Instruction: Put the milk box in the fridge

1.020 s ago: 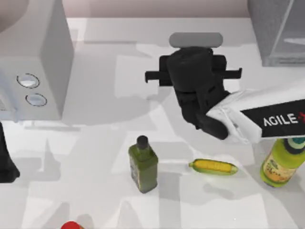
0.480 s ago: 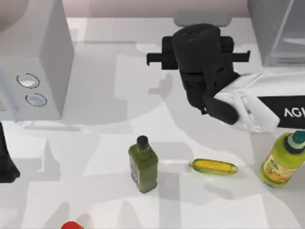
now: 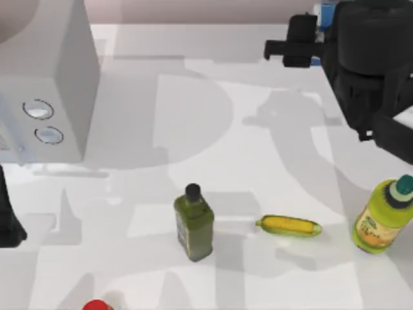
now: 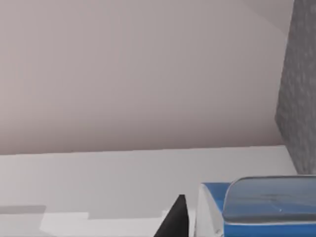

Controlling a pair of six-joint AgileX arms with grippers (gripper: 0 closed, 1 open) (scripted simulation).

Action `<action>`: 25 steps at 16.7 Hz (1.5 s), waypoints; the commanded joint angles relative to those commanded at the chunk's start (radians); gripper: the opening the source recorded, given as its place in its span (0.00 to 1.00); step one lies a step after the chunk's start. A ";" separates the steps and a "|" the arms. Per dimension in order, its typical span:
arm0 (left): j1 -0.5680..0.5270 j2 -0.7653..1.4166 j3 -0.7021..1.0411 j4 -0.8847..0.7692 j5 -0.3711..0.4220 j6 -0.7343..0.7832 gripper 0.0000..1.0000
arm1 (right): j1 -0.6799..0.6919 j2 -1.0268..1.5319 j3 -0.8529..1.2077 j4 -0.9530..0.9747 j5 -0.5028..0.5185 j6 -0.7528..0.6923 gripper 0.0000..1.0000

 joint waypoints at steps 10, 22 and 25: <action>0.000 0.000 0.000 0.000 0.000 0.000 1.00 | -0.338 -0.933 -0.558 -0.181 -0.328 -0.133 0.00; 0.000 0.000 0.000 0.000 0.000 0.000 1.00 | -0.586 -1.555 -0.963 -0.312 -0.564 -0.221 0.00; 0.000 0.000 0.000 0.000 0.000 0.000 1.00 | -0.586 -1.555 -0.963 -0.312 -0.564 -0.221 0.00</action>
